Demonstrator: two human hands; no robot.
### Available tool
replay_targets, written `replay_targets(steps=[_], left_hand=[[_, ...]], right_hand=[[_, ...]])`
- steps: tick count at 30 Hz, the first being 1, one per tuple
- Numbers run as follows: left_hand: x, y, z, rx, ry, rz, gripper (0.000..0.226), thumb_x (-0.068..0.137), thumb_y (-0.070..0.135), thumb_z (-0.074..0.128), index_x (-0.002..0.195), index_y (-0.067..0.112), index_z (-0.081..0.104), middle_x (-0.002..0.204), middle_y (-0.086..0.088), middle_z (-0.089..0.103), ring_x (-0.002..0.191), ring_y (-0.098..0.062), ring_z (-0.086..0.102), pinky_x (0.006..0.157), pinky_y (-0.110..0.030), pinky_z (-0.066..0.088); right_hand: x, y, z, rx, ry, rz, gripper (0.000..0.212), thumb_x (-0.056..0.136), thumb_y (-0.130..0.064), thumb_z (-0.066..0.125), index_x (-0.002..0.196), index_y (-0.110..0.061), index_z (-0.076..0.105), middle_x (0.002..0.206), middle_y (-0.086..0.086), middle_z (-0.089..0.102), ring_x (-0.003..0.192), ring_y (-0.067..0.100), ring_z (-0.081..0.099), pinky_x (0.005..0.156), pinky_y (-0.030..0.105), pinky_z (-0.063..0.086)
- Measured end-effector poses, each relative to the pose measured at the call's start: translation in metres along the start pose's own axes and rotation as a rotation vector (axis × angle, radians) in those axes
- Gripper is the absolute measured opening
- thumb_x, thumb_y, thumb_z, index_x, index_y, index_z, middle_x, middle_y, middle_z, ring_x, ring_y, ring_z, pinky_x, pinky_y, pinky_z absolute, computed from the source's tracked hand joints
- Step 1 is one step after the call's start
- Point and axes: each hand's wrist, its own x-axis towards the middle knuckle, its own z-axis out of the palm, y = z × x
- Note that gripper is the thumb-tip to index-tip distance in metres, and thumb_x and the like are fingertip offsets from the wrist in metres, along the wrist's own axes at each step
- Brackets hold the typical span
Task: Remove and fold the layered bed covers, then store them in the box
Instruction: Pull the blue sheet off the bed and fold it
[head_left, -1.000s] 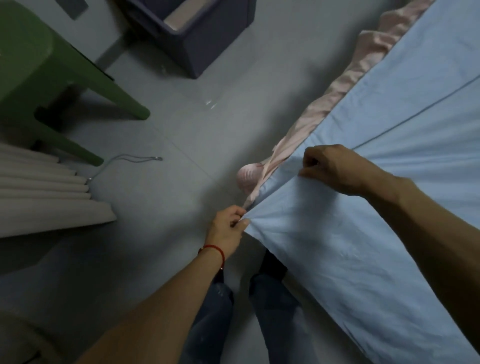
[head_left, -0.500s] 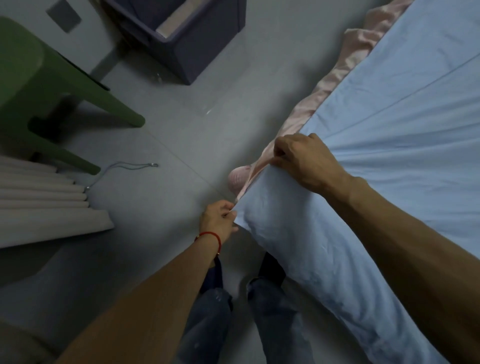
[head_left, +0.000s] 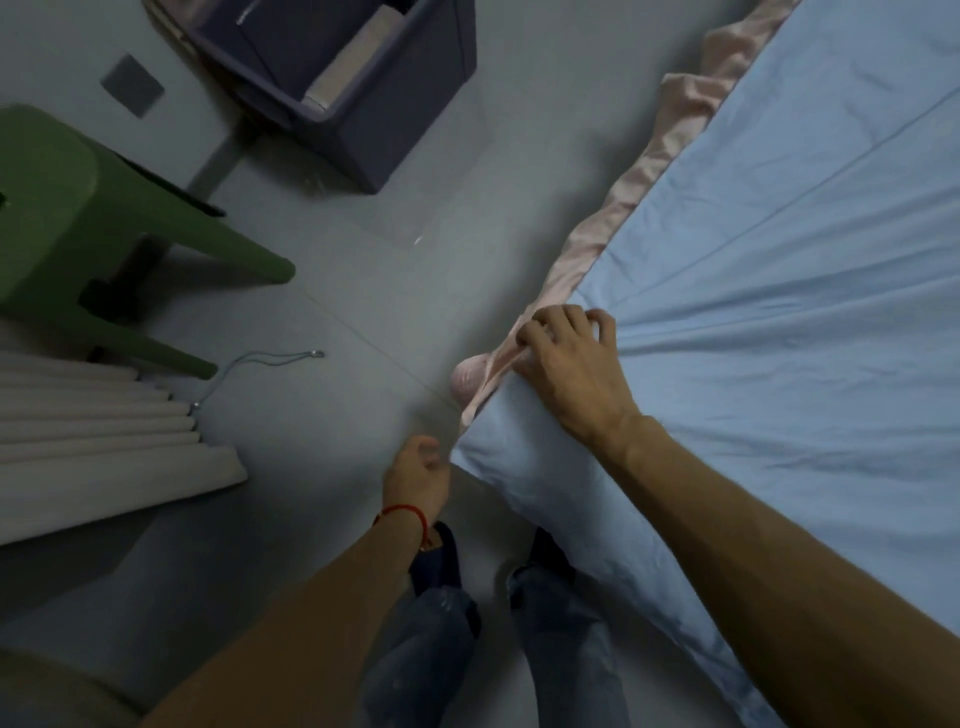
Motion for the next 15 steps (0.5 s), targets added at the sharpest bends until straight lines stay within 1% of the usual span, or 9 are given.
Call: replay_targets(steps=[2, 4, 6, 8, 9, 10, 12, 13, 15], left_hand=[[-0.022, 0.012, -0.016, 0.105, -0.01, 0.032, 0.034, 0.088, 0.004, 0.055, 0.119, 0.019, 0.06, 0.11, -0.003, 0.066, 0.097, -0.027, 0.065, 0.087, -0.04, 0.058], [-0.047, 0.04, -0.036, 0.136, -0.025, 0.104, 0.035, 0.088, 0.001, 0.055, 0.118, 0.018, 0.061, 0.11, -0.004, 0.066, 0.099, -0.026, 0.065, 0.089, -0.035, 0.055], [-0.071, 0.067, -0.05, 0.109, -0.079, 0.147, 0.034, 0.085, 0.004, 0.058, 0.106, 0.03, 0.064, 0.104, 0.001, 0.069, 0.098, -0.025, 0.066, 0.089, -0.038, 0.056], [-0.092, 0.096, -0.064, 0.082, -0.153, 0.192, 0.033, 0.082, 0.013, 0.058, 0.094, 0.042, 0.062, 0.099, 0.007, 0.069, 0.092, -0.021, 0.068, 0.084, -0.043, 0.059], [-0.1, 0.112, -0.071, 0.087, -0.205, 0.22, 0.032, 0.084, 0.013, 0.057, 0.095, 0.042, 0.062, 0.1, 0.007, 0.069, 0.092, -0.018, 0.067, 0.082, -0.039, 0.059], [-0.107, 0.124, -0.074, 0.108, -0.241, 0.247, 0.031, 0.087, 0.01, 0.057, 0.098, 0.039, 0.062, 0.102, 0.006, 0.068, 0.092, -0.016, 0.066, 0.079, -0.028, 0.057], [-0.116, 0.158, -0.087, 0.143, -0.316, 0.326, 0.028, 0.092, 0.004, 0.055, 0.104, 0.028, 0.061, 0.106, 0.003, 0.067, 0.093, -0.013, 0.063, 0.068, -0.005, 0.043], [-0.118, 0.175, -0.095, 0.152, -0.36, 0.367, 0.027, 0.093, 0.004, 0.054, 0.104, 0.027, 0.061, 0.107, 0.003, 0.065, 0.093, -0.01, 0.06, 0.065, -0.003, 0.04], [-0.118, 0.215, -0.121, 0.188, -0.481, 0.448, 0.024, 0.095, 0.007, 0.053, 0.1, 0.03, 0.058, 0.104, 0.008, 0.063, 0.09, -0.005, 0.057, 0.064, -0.004, 0.038]], right_hand=[[-0.021, -0.014, -0.005, 0.06, 0.021, 0.065, 0.023, 0.092, -0.035, 0.059, 0.11, -0.02, 0.062, 0.116, 0.004, 0.06, 0.111, 0.028, 0.055, 0.1, 0.045, 0.029], [-0.036, -0.029, -0.02, 0.117, 0.007, 0.15, 0.022, 0.09, -0.032, 0.059, 0.11, -0.022, 0.062, 0.115, 0.001, 0.062, 0.108, 0.027, 0.057, 0.096, 0.043, 0.031], [-0.047, -0.045, -0.037, 0.141, -0.036, 0.231, 0.025, 0.083, -0.027, 0.061, 0.108, -0.022, 0.064, 0.112, 0.002, 0.062, 0.103, 0.028, 0.06, 0.092, 0.043, 0.033], [-0.052, -0.064, -0.062, 0.144, -0.103, 0.262, 0.033, 0.075, -0.025, 0.066, 0.108, -0.023, 0.064, 0.112, 0.002, 0.063, 0.099, 0.027, 0.063, 0.088, 0.041, 0.037], [-0.054, -0.074, -0.076, 0.146, -0.12, 0.279, 0.036, 0.072, -0.026, 0.068, 0.108, -0.024, 0.064, 0.111, 0.001, 0.063, 0.097, 0.025, 0.063, 0.086, 0.041, 0.041], [-0.057, -0.08, -0.084, 0.157, -0.139, 0.309, 0.038, 0.07, -0.027, 0.068, 0.108, -0.026, 0.063, 0.109, 0.0, 0.063, 0.094, 0.024, 0.064, 0.081, 0.04, 0.047], [-0.054, -0.088, -0.105, 0.195, -0.152, 0.399, 0.036, 0.073, -0.028, 0.064, 0.109, -0.028, 0.061, 0.107, -0.004, 0.062, 0.091, 0.021, 0.064, 0.073, 0.037, 0.052], [-0.049, -0.089, -0.116, 0.235, -0.129, 0.46, 0.033, 0.079, -0.028, 0.06, 0.112, -0.029, 0.06, 0.108, -0.005, 0.062, 0.093, 0.02, 0.064, 0.074, 0.037, 0.052], [-0.023, -0.097, -0.147, 0.325, -0.055, 0.572, 0.029, 0.091, -0.027, 0.052, 0.119, -0.028, 0.059, 0.114, -0.005, 0.062, 0.102, 0.017, 0.061, 0.085, 0.035, 0.05]])
